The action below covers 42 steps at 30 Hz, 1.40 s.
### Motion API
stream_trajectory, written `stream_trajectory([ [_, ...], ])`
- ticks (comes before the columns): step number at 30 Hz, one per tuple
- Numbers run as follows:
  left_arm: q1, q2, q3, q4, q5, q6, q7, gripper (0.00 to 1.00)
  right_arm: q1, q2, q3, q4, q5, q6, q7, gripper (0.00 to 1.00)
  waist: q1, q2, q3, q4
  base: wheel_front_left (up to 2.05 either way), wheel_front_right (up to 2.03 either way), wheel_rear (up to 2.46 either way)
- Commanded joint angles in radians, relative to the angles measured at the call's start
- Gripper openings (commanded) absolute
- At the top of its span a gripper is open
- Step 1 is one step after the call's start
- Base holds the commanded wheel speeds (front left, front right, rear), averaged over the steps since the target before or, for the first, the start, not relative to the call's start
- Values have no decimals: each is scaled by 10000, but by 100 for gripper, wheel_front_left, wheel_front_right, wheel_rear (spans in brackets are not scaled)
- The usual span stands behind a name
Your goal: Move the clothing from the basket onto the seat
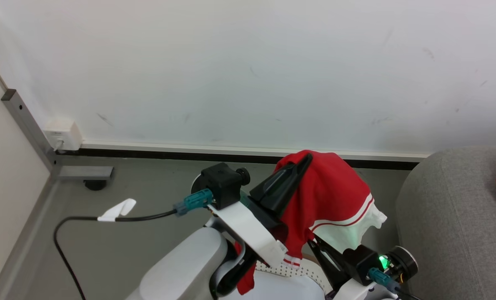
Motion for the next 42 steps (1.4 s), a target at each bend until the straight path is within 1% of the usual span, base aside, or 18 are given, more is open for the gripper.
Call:
stream_trajectory([
  [1, 105, 51, 54, -19, -49, -2, -7, 0, -49, -19, -2, 89, 3, -23, 8, 0, 0, 0, -20, -22, 0, 0, 0],
  [10, 215, 90, 134, -75, 19, -2, -7, 0, 179, -17, -270, 125, -23, -23, 8, 0, 0, 0, -76, -105, 0, 0, 0],
  [19, 320, 142, 190, 26, 24, -3, -7, 0, 288, -17, -548, -128, -93, -23, 8, 0, 0, 0, -105, -229, 0, 0, 0],
  [24, 389, 155, 223, 167, 3, -1, -7, 0, 410, -29, -818, -718, -89, -23, 6, 0, 0, 0, -98, -305, 0, 0, 0],
  [31, 476, 155, 161, 237, 21, -3, -7, 0, 766, -281, -1383, -1744, -133, -23, 5, 0, 0, 0, -30, -504, 0, 0, 0],
  [37, 567, 222, 76, 298, -21, -1, -7, 0, 999, -442, -1964, -2558, -251, -23, 6, 0, 0, 0, 38, -887, 0, 0, 0],
  [42, 615, 279, -235, 102, 1, -1, -7, 0, 1128, -608, -2586, -3148, -349, -23, 6, 0, 0, 0, 142, -1364, 0, 0, 0],
])
